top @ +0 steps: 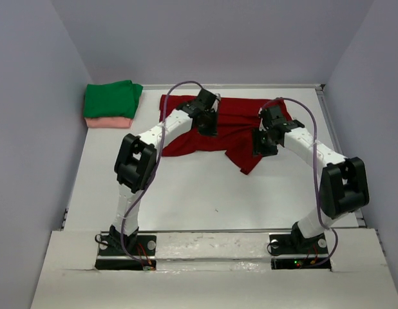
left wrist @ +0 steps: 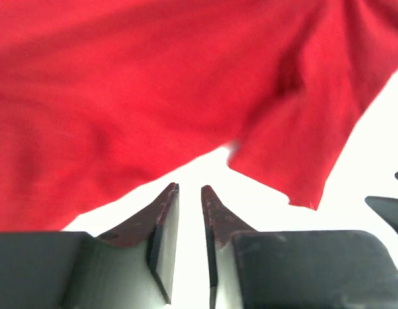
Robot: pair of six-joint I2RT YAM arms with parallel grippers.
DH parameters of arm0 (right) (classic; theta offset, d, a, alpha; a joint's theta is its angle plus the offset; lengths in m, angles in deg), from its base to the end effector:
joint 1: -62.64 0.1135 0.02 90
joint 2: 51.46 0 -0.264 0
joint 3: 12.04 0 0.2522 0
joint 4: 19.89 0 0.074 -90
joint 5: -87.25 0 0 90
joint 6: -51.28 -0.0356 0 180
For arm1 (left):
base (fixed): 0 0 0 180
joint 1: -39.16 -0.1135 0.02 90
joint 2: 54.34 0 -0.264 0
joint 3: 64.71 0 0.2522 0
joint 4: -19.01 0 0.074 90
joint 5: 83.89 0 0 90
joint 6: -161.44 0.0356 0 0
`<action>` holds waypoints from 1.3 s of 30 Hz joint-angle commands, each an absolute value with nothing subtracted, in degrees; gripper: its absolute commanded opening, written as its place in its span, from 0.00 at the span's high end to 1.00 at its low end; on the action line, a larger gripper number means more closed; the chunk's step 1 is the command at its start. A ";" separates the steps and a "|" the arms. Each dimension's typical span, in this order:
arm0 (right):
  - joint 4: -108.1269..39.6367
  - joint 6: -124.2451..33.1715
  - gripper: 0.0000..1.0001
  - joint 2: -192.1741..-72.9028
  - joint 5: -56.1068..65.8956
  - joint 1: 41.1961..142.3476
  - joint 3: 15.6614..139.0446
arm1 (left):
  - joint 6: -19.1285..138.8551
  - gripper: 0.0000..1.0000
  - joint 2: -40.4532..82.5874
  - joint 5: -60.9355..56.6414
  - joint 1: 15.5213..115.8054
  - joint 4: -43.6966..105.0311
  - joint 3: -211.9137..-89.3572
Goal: Fold and stack the t-shirts
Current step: Flatten the tshirt out
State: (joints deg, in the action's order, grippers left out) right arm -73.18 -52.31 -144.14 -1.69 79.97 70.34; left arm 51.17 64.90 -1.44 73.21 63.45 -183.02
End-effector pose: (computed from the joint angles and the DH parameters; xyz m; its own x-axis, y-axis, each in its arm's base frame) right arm 0.3141 0.0987 0.2340 -0.9029 -0.0356 -0.4284 -0.0962 0.9880 0.1206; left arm 0.3933 -0.2715 0.2620 -0.7719 0.1071 -0.6266 0.3882 0.8601 -0.3311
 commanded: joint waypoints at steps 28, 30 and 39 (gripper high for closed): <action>-65.55 -56.48 0.49 -132.32 1.82 81.01 58.14 | 48.24 0.44 72.48 -10.06 79.95 56.41 -180.59; -65.47 -56.48 0.49 -132.75 2.09 81.01 57.88 | 48.24 0.44 73.10 -10.06 79.86 56.76 -181.47; -65.29 -56.21 0.49 -132.32 1.91 81.01 57.88 | 47.80 0.49 76.62 -13.04 79.86 55.89 -183.85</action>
